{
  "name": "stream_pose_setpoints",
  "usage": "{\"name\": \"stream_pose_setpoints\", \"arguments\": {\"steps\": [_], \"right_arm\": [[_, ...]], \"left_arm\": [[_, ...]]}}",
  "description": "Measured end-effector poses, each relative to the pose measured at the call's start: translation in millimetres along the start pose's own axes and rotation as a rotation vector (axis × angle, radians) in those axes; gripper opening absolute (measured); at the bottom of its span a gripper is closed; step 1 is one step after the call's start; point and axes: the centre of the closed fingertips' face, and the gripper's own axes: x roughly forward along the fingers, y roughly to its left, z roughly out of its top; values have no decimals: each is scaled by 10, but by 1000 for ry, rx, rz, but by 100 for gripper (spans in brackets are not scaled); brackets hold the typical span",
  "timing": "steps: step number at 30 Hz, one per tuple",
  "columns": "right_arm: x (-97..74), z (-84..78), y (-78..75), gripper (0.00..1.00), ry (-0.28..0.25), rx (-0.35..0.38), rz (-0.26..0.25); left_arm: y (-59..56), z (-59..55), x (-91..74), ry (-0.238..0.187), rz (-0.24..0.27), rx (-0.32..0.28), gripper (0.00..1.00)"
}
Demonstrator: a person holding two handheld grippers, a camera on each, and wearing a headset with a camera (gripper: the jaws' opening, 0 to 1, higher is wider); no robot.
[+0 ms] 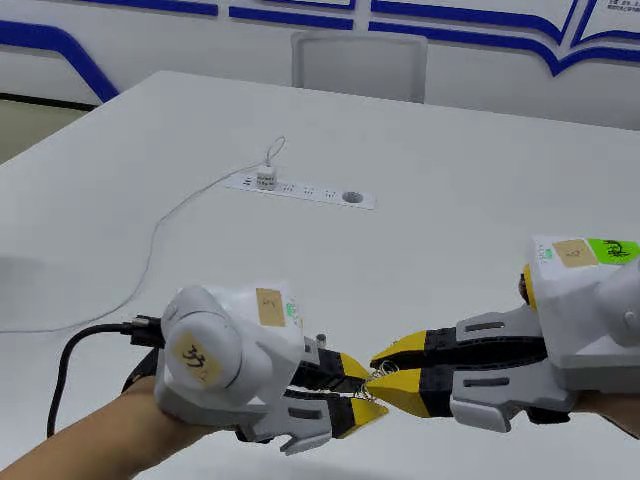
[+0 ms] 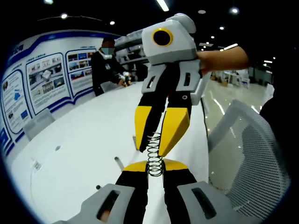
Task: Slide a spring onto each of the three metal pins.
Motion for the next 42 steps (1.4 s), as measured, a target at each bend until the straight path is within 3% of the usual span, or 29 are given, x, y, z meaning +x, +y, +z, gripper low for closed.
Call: {"name": "stream_pose_setpoints", "arguments": {"steps": [7,11,14,26,31,35,39,42], "right_arm": [[20,21,-21,10,5,-2,-18],[8,39,-52,10,5,-2,-29],[-8,33,-83,10,9,0,-39],[-75,-39,-287,11,46,4,-113],[-138,-51,-366,11,57,5,-137],[-178,-97,-442,11,72,11,-172],[-218,-51,-515,11,30,39,-202],[-230,-59,-585,11,38,44,-230]], "left_arm": [[14,-32,-13,12,19,28,15],[34,-73,-27,21,34,16,24],[51,-107,-51,22,37,-26,29],[194,-197,-173,23,113,-29,41],[207,-238,-286,2,114,-56,52],[280,-308,-397,1,152,-74,55],[314,-380,-506,-10,179,-96,63],[331,-488,-587,11,196,-108,69]]}}
